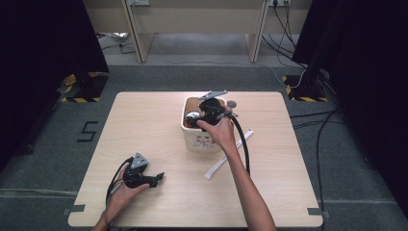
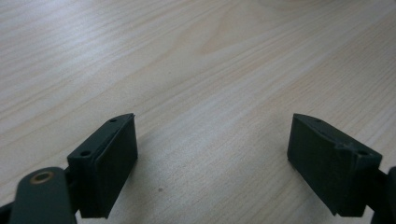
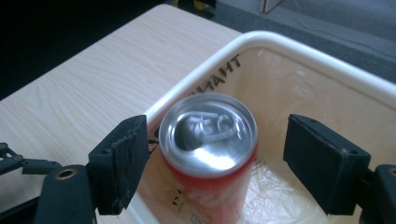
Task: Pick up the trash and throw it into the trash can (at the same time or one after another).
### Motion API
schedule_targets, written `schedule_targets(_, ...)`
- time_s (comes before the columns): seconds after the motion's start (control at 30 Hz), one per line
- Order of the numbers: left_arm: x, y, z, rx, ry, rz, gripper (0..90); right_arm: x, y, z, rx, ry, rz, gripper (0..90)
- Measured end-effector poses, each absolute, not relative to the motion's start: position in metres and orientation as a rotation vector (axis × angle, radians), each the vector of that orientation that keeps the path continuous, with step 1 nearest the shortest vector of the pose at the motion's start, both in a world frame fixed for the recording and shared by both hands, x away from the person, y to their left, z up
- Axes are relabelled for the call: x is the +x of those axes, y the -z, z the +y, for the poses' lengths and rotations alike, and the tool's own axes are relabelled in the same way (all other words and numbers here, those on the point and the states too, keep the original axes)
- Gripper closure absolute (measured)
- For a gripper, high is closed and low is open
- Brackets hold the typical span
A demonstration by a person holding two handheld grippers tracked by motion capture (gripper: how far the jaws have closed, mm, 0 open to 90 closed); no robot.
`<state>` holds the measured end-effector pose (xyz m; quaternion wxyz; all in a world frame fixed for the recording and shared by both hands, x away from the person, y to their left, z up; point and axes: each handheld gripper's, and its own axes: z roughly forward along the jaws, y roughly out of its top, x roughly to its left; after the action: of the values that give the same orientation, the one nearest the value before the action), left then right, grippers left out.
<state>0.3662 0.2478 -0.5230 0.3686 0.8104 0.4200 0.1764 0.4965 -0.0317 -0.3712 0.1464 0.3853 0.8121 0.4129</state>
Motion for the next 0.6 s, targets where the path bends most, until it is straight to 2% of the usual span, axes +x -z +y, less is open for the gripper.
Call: schedule_targets(0.6, 0.366, 0.523, 0.247, 2.076, -0.453, 1.081, 15.4, 0.479, 0.345, -0.067, 1.101, -1.207, 2.237, 22.9)
